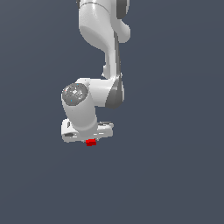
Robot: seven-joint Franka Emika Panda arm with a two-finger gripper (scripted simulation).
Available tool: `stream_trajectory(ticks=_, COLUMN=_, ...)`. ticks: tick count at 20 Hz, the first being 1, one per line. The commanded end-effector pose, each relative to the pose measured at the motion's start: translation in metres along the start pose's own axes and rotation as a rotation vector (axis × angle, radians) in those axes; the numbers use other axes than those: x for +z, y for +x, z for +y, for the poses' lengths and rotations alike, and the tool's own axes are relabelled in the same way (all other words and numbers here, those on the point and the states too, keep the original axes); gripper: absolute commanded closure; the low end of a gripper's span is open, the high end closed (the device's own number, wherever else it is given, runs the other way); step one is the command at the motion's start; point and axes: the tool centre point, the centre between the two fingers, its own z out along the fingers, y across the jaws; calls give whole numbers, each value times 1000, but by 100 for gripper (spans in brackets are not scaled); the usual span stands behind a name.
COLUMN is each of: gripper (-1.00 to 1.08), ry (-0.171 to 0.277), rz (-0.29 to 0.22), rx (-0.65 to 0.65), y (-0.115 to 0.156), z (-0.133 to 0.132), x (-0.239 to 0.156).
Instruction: Stack the red cube on top of the green cube.
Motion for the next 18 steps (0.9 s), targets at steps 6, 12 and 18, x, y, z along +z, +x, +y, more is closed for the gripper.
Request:
stream_trajectory(ticks=6, gripper=108, ry=0, rz=0, rx=0, y=-9, z=-3, x=4)
stream_trajectory(ticks=12, gripper=108, ry=0, rz=0, rx=0, y=-29, z=-8, x=13)
stream_trajectory(ticks=18, gripper=108, ry=0, rz=0, rx=0, y=-59, z=-17, x=28)
